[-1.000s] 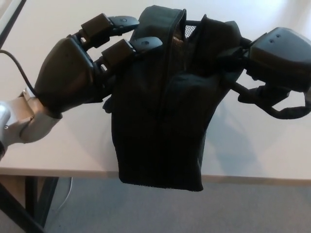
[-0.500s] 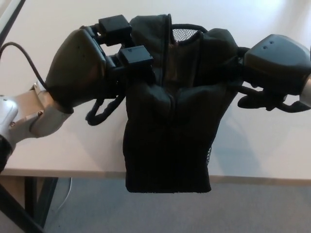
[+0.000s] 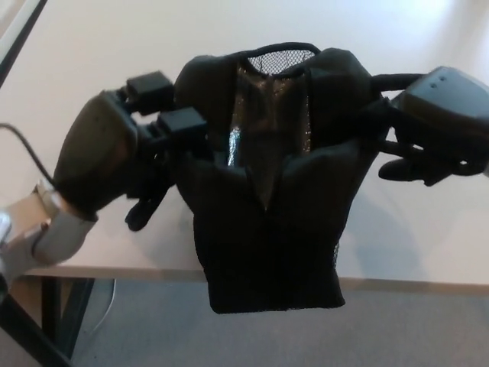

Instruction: A lunch bag is kept on the middle of the desk and the robot uses both its hands to grab the opening of the bag from the left and right and moves its hands away from each other to spread the bag open

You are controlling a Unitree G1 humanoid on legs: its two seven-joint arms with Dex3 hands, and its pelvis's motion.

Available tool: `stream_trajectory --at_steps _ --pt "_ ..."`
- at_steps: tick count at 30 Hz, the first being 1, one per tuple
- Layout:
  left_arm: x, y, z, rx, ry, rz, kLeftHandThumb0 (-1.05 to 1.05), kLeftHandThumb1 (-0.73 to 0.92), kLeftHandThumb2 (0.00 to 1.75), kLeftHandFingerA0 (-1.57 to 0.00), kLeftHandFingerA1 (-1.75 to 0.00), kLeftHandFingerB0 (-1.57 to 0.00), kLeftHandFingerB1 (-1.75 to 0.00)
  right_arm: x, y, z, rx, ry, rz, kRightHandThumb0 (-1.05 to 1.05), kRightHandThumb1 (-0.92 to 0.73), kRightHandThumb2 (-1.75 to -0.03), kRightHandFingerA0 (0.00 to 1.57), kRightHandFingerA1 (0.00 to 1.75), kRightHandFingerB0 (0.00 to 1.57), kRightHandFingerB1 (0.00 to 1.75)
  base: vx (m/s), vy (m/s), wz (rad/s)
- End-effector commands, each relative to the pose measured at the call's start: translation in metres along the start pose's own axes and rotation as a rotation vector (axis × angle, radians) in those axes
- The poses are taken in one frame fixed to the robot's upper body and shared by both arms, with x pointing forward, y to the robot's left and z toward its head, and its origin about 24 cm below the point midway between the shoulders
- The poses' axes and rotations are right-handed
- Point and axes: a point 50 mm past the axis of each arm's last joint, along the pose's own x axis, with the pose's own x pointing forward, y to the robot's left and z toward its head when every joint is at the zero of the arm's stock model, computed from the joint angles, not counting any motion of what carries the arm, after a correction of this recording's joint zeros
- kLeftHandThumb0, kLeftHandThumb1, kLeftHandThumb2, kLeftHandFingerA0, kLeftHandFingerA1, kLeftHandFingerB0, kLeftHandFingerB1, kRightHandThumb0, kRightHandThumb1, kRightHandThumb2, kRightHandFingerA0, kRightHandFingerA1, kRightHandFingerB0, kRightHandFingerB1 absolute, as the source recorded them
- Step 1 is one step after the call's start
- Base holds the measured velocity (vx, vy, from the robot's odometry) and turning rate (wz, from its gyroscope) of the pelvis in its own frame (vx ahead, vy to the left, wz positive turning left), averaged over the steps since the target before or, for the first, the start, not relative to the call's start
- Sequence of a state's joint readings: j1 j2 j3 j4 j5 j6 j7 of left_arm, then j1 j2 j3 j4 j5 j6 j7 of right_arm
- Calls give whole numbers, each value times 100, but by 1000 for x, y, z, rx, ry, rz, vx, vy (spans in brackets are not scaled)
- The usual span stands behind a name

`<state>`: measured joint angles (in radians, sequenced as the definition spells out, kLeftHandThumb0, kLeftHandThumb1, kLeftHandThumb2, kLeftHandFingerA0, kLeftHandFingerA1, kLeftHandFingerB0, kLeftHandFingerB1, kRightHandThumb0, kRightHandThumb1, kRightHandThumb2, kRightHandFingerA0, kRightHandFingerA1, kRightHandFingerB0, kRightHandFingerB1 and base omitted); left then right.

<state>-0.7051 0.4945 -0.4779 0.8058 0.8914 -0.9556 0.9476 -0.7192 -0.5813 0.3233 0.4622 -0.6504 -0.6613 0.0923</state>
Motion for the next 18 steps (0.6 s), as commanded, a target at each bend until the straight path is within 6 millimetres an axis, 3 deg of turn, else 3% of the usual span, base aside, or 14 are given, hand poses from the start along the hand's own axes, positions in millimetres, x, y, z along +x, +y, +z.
stream_trajectory --at_steps 1,2,3,4,5,6,7,8,11,12,14,15,18 --pt "-46 2 -9 -60 174 -5 11 39 120 -88 -157 -101 -118 -43 9 -6 -22 -97 -104 -34 -66 -61 92 102 80 60 0 0 0" --pt "-56 4 -10 -81 217 14 12 39 122 -94 -151 -104 -112 -53 14 -9 -10 -86 -93 -35 -72 -62 87 116 83 68 0 0 0" --pt "-58 5 -11 -88 229 20 12 39 122 -94 -151 -104 -112 -56 15 -10 -9 -80 -86 -35 -72 -62 87 116 83 68 0 0 0" --pt "-61 6 -11 -95 242 22 11 39 124 -95 -148 -105 -108 -60 18 -10 -1 -74 -85 -37 -62 -96 87 116 76 93 0 0 0" --pt "-64 7 -12 -100 255 23 10 38 125 -97 -143 -105 -106 -64 20 -11 13 -66 -88 -33 -78 -63 71 159 61 135 0 0 0" --pt "-66 7 -12 -103 264 24 10 38 125 -97 -143 -105 -106 -67 22 -12 26 -59 -90 -33 -78 -63 71 159 61 135 0 0 0" --pt "-69 11 -14 -97 270 37 12 39 124 -97 -142 -103 -109 -73 25 -13 53 -41 -157 -36 -50 -84 108 138 90 125 0 0 0" --pt "-69 12 -14 -100 274 44 12 40 122 -97 -142 -103 -111 -74 26 -13 53 -40 -182 -12 -61 -56 77 175 66 168 0 0 0" --pt "-71 16 -16 -110 286 67 16 40 119 -96 -139 -103 -110 -77 28 -15 44 -27 -233 4 -51 -66 78 175 64 171 0 0 0" --pt "-74 19 -16 -118 297 81 12 43 116 -89 -146 -99 -109 -79 30 -17 47 22 -244 11 -48 -71 75 175 59 173 0 0 0" --pt "-75 21 -16 -132 298 98 14 44 113 -86 -149 -98 -111 -82 31 -21 81 62 -259 14 -48 -72 77 175 63 170 0 0 0" --pt "-75 22 -17 -130 302 107 13 46 107 -85 -152 -96 -115 -83 31 -23 97 77 -268 8 -55 -58 77 175 67 163 0 0 0" --pt "-76 26 -20 -134 330 130 15 47 111 -89 -147 -97 -121 -86 31 -30 134 122 -288 0 -58 -56 75 175 60 169 0 0 0"
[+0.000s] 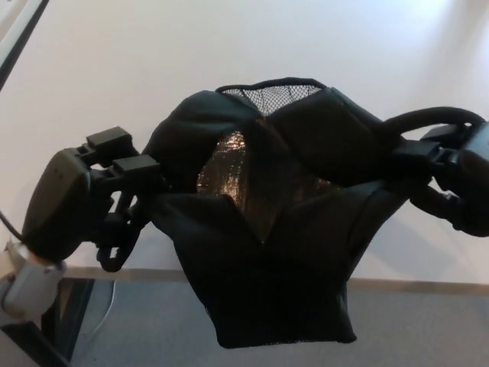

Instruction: A lunch bag is kept on the middle of the desk and the robot uses both its hands to grab the opening of the bag from the left and right and moves its hands away from each other to spread the bag open

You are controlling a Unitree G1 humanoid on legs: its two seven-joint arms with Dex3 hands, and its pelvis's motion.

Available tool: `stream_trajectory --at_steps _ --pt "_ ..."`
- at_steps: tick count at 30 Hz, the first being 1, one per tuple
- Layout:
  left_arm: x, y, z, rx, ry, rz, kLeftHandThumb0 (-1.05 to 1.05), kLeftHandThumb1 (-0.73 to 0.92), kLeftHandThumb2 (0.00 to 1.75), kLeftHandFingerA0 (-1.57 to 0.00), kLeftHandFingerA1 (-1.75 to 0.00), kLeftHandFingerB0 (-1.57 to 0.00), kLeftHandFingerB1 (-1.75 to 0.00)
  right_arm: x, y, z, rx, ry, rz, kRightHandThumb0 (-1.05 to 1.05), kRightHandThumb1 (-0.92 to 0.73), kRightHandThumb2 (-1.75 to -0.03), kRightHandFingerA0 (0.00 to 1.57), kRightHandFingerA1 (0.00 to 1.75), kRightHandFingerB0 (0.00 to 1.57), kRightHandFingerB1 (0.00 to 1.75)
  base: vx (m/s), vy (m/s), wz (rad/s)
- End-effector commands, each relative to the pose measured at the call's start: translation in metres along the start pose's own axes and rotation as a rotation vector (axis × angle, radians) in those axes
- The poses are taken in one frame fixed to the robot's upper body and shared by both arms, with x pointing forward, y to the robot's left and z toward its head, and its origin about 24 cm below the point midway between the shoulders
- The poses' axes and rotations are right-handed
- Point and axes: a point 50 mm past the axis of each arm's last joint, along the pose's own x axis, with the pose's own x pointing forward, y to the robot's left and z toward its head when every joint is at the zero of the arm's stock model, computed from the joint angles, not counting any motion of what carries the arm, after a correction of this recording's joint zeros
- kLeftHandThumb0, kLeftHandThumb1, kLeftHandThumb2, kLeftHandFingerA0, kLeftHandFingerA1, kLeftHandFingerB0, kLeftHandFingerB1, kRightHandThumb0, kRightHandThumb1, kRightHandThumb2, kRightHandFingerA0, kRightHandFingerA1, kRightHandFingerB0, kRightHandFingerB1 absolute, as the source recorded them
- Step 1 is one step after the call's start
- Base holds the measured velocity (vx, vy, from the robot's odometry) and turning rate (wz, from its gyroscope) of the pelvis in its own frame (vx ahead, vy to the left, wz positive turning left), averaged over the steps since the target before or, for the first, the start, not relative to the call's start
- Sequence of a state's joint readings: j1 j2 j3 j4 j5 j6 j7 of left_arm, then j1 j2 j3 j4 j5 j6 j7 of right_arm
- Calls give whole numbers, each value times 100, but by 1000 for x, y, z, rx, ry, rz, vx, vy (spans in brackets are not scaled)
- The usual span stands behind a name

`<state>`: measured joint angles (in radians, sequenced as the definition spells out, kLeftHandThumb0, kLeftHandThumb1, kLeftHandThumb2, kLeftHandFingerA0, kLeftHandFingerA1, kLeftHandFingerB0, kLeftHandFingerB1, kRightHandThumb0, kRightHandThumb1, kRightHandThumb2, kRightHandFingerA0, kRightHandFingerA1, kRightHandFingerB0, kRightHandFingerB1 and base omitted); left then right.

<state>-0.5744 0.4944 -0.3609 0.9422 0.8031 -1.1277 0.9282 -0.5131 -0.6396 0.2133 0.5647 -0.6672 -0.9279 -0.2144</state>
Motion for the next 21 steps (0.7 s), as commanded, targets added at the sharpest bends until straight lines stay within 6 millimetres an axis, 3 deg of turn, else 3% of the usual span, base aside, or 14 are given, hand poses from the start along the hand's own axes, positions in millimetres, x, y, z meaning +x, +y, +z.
stream_trajectory --at_steps 1,5,15,21 --pt "-19 28 -15 8 130 102 15 47 111 -89 -147 -97 -121 -25 -11 -22 11 136 -122 0 -58 -56 75 175 60 169 0 0 0" --pt "-19 30 -15 -1 134 106 13 48 104 -91 -142 -97 -116 -26 -11 -25 17 142 -137 -3 -61 -53 75 175 57 174 0 0 0" --pt "-23 28 -15 13 146 106 9 51 111 -94 -142 -97 -117 -29 -6 -29 5 151 -122 -8 -61 -55 73 175 55 173 0 0 0" --pt "-24 28 -15 8 147 107 8 53 101 -91 -146 -95 -116 -29 -4 -30 14 151 -131 -7 -60 -54 75 175 56 175 0 0 0"
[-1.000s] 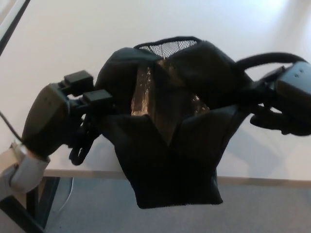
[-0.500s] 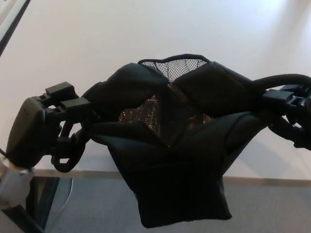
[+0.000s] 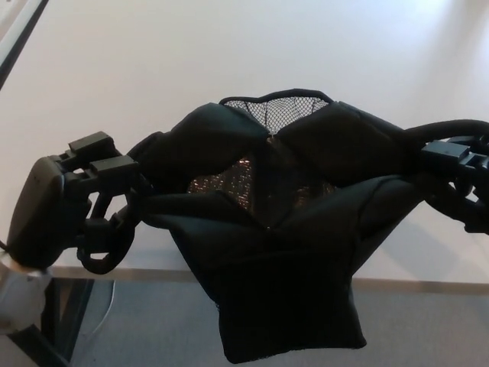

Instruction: A lunch bag is kept on the middle of the desk and the robot uses both its hands to grab the opening of the bag from the left and right and moves its hands away from each other to spread the bag open

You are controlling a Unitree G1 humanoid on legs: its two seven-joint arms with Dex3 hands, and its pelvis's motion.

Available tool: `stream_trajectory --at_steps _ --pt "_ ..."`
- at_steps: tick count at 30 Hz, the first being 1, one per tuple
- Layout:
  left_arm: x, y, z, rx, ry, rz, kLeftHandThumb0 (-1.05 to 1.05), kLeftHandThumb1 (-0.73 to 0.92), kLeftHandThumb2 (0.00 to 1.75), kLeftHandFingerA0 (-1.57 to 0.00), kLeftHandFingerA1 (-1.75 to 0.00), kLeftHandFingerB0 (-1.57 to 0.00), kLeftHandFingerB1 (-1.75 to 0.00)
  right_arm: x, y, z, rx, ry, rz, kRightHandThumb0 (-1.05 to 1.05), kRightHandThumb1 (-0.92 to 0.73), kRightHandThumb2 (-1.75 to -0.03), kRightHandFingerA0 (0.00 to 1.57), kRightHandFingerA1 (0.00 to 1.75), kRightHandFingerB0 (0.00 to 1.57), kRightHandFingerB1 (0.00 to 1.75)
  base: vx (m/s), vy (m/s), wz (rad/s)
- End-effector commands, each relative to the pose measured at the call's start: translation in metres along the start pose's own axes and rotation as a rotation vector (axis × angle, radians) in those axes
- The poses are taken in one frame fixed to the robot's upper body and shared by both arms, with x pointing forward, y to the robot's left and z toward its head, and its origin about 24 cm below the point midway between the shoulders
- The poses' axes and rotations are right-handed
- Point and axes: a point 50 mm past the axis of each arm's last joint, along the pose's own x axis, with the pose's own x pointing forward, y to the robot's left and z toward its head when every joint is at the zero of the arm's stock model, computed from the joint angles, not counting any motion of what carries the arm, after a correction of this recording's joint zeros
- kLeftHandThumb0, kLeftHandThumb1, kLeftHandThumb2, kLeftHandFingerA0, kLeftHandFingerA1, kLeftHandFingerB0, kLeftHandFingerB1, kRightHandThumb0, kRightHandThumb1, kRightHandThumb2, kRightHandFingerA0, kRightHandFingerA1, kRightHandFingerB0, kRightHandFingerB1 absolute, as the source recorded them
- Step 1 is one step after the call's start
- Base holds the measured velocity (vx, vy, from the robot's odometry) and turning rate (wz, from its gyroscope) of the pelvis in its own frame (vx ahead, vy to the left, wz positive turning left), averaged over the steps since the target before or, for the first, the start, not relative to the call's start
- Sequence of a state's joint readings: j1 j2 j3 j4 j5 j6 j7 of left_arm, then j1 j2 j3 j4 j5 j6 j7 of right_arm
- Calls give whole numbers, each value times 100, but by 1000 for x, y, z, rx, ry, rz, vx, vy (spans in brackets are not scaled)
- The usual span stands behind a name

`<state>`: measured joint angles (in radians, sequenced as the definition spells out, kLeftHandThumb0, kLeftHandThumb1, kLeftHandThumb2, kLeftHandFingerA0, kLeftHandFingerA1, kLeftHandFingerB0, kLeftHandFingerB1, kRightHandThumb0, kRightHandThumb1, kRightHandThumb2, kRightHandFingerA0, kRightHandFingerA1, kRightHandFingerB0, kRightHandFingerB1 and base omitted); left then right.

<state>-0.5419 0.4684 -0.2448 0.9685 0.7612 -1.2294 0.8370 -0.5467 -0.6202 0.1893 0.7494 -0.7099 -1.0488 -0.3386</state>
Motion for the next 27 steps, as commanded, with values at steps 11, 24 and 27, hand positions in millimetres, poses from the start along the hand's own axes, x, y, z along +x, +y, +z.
stream_trajectory --at_steps 11,24,27 --pt "-13 22 -14 70 116 73 10 52 104 -92 -144 -97 -115 -17 -12 -19 -53 129 -52 -6 -60 -54 74 175 56 174 0 0 0" --pt "24 28 -7 111 0 132 12 44 116 -100 -124 -102 -110 16 -20 -9 -102 49 -62 -10 -56 -54 73 175 59 168 0 0 0" --pt "76 30 4 107 -88 226 5 49 110 -93 -135 -94 -117 69 -40 0 -125 -13 -190 -9 -58 -55 75 175 59 168 0 0 0"
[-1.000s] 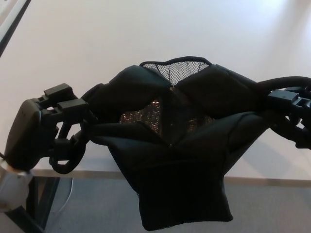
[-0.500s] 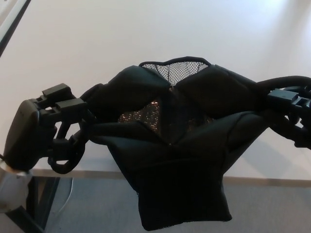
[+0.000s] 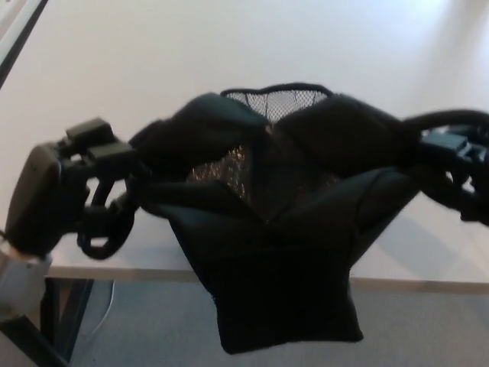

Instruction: A lunch bag is kept on the middle of the desk and the robot uses both its hands to grab the opening of the bag from the left and right and moves its hands away from each other to spread the bag open

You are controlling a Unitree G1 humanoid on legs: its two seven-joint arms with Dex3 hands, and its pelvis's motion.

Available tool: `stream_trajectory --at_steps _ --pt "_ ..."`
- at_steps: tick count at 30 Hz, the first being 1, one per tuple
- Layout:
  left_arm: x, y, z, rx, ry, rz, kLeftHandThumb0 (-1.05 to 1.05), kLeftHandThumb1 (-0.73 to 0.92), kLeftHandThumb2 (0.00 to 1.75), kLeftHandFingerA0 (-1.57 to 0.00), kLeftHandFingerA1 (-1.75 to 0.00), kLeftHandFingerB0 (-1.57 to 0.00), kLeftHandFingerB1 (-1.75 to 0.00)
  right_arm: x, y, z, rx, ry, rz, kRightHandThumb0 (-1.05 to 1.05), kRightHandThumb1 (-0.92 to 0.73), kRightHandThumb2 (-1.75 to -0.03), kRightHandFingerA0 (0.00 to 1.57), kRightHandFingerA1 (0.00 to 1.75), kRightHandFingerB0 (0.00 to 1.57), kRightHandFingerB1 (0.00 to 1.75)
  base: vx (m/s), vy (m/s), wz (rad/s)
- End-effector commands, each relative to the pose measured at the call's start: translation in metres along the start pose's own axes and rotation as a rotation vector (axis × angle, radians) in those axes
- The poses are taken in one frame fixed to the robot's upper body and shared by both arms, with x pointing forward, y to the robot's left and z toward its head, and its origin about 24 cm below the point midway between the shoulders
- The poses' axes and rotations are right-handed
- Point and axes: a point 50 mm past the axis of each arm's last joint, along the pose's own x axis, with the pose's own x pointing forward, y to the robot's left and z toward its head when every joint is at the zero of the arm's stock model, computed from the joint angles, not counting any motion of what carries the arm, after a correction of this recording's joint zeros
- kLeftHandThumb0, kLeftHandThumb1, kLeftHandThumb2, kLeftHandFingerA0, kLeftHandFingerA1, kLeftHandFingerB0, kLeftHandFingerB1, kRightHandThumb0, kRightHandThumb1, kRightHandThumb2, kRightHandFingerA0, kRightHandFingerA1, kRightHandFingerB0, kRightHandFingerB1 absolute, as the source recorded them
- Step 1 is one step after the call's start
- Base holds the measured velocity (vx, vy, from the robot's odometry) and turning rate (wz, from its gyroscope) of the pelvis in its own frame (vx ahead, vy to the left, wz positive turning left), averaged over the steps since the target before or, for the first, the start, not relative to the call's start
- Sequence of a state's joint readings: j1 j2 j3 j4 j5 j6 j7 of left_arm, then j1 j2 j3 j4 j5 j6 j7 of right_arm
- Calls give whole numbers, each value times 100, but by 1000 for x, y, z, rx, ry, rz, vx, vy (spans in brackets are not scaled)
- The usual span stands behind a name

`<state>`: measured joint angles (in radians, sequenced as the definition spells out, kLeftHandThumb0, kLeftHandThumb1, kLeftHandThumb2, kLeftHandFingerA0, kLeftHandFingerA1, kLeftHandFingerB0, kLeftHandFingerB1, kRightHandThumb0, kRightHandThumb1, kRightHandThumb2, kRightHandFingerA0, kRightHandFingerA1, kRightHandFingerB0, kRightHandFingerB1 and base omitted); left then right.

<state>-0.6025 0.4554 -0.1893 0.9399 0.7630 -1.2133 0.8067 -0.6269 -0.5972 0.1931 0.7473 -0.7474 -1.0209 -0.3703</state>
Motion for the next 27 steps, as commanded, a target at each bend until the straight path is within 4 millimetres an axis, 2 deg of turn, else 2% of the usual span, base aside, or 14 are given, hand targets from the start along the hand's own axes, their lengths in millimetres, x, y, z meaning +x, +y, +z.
stream_trajectory --at_steps 1,6,7,10,13,14,17,19,20,21,22,23,25,27 --pt "61 15 1 88 -48 168 7 49 114 -94 -131 -96 -111 58 -28 -3 -85 14 -156 -5 -60 -55 74 175 58 170 0 0 0" --pt "102 9 11 156 -114 127 0 50 107 -96 -114 -99 -97 108 -43 -1 -55 77 -190 -14 -64 -56 69 175 52 175 0 0 0" --pt "111 10 13 165 -125 139 -5 56 95 -94 -132 -97 -105 118 -48 0 -65 89 -199 -15 -66 -56 69 175 50 175 0 0 0" --pt "145 18 24 206 -175 184 -10 59 90 -92 -138 -95 -110 153 -66 8 -108 134 -217 -15 -63 -55 65 175 51 169 0 0 0" --pt "155 25 27 243 -201 185 -7 63 86 -88 -132 -94 -103 161 -72 9 -119 140 -236 -13 -63 -51 66 174 55 164 0 0 0" --pt "161 30 27 266 -201 178 -9 59 83 -95 -112 -96 -92 167 -78 11 -124 150 -235 -13 -63 -51 73 174 56 158 0 0 0" --pt "169 39 27 316 -199 194 -7 57 83 -95 -113 -99 -90 175 -86 14 -146 155 -263 -14 -62 -53 72 175 60 163 0 0 0" --pt "173 43 26 366 -193 190 -6 59 64 -88 -97 -94 -70 177 -90 13 -135 193 -298 -16 -57 -56 76 165 65 151 0 0 0" --pt "174 44 26 378 -194 192 7 54 64 -78 -67 -78 -55 177 -92 11 -145 216 -294 -21 -50 -57 79 148 71 127 0 0 0" --pt "174 44 26 381 -194 192 7 54 64 -78 -67 -78 -55 178 -92 11 -147 220 -293 -21 -50 -57 79 148 71 127 0 0 0" --pt "174 46 26 372 -183 200 18 51 66 -53 -43 -52 -40 177 -94 9 -157 231 -270 -28 -50 -55 81 67 55 45 0 0 0" --pt "173 46 25 372 -178 201 17 53 61 -43 -38 -43 -36 177 -94 8 -160 237 -262 -42 -40 -68 62 57 40 46 0 0 0" --pt "170 46 23 370 -172 203 15 55 60 -33 -34 -30 -33 175 -91 6 -153 251 -254 -36 -46 -54 57 44 36 32 0 0 0" --pt "167 45 21 383 -174 212 13 55 61 -19 -34 -19 -32 167 -84 1 -163 263 -238 -42 -40 -63 38 44 16 34 0 0 0"
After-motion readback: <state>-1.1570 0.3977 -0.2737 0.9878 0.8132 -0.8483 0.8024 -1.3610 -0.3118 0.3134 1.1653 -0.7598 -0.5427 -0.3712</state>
